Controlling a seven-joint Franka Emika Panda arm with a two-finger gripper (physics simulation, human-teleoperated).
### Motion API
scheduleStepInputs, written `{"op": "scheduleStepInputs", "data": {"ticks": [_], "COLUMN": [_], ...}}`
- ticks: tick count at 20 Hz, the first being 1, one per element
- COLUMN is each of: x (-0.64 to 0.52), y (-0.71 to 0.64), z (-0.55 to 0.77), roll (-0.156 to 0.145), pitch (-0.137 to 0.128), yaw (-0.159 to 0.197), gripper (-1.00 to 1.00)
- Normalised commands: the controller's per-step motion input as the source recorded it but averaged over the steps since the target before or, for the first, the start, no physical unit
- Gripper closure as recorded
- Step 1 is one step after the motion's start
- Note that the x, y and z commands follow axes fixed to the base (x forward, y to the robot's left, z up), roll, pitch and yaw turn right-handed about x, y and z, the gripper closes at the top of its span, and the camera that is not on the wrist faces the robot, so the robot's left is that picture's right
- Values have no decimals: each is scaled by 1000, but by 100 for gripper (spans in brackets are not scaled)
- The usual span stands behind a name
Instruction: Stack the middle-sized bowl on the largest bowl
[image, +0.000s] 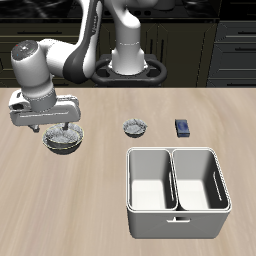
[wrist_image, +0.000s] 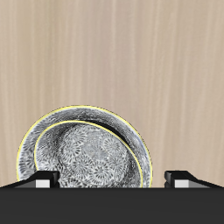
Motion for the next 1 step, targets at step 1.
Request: {"op": "scheduleStepInputs", "data": {"ticks": [1], "x": [-135], "y": [158], "z": [375], "roll": [44], "pitch": [-40], "yaw": [-36], "gripper": [-100]}}
